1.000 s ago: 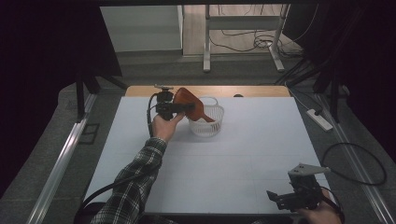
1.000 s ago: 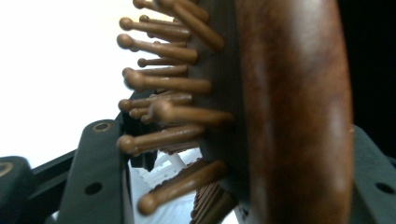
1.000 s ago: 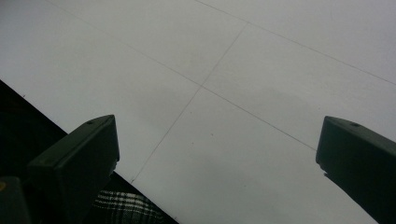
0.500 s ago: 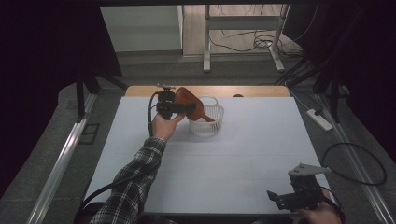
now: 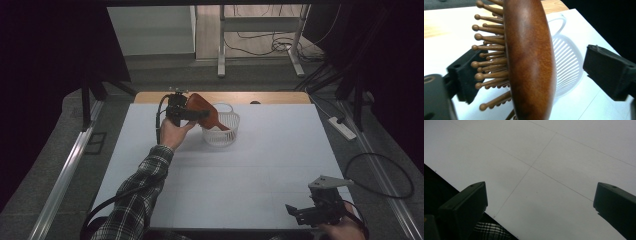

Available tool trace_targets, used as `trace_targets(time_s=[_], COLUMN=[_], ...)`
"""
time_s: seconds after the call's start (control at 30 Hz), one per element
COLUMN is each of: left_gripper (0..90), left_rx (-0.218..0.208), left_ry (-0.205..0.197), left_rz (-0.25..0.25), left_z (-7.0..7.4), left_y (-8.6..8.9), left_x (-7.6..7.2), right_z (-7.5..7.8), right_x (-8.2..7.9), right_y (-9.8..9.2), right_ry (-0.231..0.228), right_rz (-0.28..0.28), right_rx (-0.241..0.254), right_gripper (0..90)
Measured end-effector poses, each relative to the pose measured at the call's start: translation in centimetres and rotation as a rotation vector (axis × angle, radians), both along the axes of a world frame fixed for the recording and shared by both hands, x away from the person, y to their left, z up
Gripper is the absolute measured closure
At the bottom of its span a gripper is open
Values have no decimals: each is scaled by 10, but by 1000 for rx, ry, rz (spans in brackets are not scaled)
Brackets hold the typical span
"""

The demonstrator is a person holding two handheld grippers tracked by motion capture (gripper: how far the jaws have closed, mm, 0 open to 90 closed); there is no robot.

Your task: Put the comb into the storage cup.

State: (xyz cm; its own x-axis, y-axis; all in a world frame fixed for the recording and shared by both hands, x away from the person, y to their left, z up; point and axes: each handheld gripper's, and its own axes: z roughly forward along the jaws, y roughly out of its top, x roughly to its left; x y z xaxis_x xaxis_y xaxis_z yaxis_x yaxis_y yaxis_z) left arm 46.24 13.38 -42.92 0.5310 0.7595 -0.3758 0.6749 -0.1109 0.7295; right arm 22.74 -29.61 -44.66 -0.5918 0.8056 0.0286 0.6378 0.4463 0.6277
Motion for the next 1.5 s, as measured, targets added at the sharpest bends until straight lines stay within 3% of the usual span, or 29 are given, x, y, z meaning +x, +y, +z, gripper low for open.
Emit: trace_targets(time_s=[0.4,0.87,1.27,1.5], left_gripper=[28,0,0,0], left_rx=[50,181,217,211], left_ry=[-29,-97,-121,-125], left_rz=[-31,-56,-73,-97], left_z=[10,11,13,12], left_y=[4,14,22,26], left_x=[-6,-16,-24,-31], right_z=[0,0,1,1], right_x=[0,0,-1,-2], right_y=[0,0,0,1], right_ry=[-2,-3,-11,-14], right_rz=[-1,-4,-9,-12], right_rx=[0,-2,-8,-11], right_gripper=[0,0,0,0])
